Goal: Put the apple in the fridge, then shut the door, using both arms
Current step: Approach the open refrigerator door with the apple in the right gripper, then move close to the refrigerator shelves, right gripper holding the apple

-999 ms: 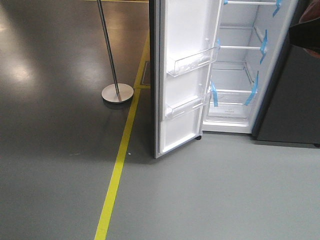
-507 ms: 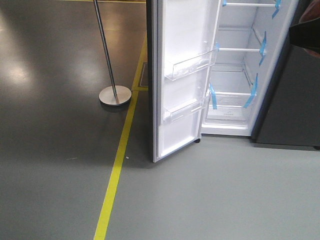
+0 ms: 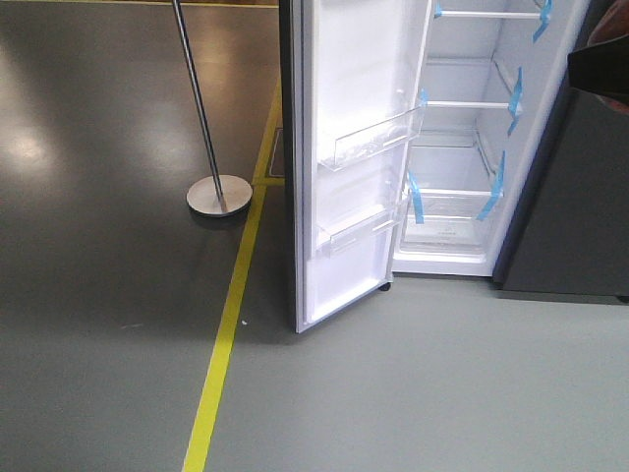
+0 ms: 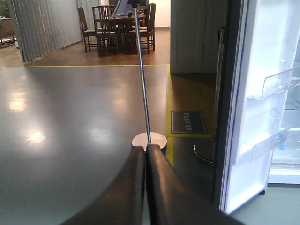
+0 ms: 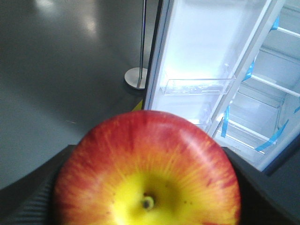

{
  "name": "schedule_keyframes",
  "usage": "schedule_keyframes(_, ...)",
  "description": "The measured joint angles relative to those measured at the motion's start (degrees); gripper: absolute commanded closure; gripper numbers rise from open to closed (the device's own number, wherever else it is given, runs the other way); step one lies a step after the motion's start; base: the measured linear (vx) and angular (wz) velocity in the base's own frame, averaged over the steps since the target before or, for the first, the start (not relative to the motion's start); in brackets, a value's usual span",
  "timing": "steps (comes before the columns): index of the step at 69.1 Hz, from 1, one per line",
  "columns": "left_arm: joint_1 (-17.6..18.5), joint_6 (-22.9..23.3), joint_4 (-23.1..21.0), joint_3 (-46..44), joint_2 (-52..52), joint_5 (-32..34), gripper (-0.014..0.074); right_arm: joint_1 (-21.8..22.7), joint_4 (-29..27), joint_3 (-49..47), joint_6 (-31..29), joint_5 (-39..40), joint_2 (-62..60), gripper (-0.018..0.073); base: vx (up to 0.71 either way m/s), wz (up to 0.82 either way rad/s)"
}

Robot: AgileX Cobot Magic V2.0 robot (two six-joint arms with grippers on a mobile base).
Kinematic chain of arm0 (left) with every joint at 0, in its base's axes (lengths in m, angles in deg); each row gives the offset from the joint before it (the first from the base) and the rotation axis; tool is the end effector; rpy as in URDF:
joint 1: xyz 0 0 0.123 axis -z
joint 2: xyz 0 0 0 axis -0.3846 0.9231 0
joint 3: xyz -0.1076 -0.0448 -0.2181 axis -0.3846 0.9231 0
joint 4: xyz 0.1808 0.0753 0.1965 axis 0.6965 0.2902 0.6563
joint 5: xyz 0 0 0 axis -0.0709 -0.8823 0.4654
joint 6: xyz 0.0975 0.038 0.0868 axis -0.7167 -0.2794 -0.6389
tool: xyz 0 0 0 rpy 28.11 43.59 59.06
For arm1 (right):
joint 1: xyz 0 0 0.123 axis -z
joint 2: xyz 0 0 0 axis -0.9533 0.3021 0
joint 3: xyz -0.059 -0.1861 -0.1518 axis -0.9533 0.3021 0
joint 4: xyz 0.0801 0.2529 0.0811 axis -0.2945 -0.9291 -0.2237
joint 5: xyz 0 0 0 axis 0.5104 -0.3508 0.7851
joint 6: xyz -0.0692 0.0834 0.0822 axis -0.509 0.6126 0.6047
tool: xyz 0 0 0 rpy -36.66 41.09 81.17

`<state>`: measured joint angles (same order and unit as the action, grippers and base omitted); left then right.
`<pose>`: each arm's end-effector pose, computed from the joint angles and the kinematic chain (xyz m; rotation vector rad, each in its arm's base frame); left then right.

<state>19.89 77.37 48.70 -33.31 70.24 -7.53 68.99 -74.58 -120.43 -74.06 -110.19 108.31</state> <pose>0.1650 0.0119 0.1866 -0.1098 1.6534 0.0163 0.2728 0.0557 0.4320 -0.5101 1.9583 0.1657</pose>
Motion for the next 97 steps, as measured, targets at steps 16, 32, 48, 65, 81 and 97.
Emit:
schedule_keyframes(16,0.0,0.0,0.0,0.0,0.0,0.0,0.0604,0.0,0.0,0.0,0.0,0.0,0.0,0.0483,0.12,-0.03)
schedule_keyframes(32,0.0,0.0,0.0,0.0,0.0,0.0,0.0604,0.0,0.0,0.0,0.0,0.0,0.0,0.0483,0.12,-0.03)
schedule_keyframes(48,0.0,0.0,0.0,0.0,0.0,0.0,0.0604,0.0,0.0,0.0,0.0,0.0,0.0,0.0483,0.12,-0.02)
schedule_keyframes(65,0.0,0.0,0.0,0.0,0.0,0.0,0.0604,0.0,0.0,0.0,0.0,0.0,0.0,0.0483,0.12,-0.02)
schedule_keyframes(81,0.0,0.0,0.0,0.0,0.0,0.0,0.0604,0.0,0.0,0.0,0.0,0.0,0.0,0.0483,0.12,-0.01)
schedule_keyframes(97,0.0,0.0,0.0,0.0,0.0,0.0,0.0604,0.0,0.0,0.0,0.0,0.0,0.0,0.0483,0.12,0.0)
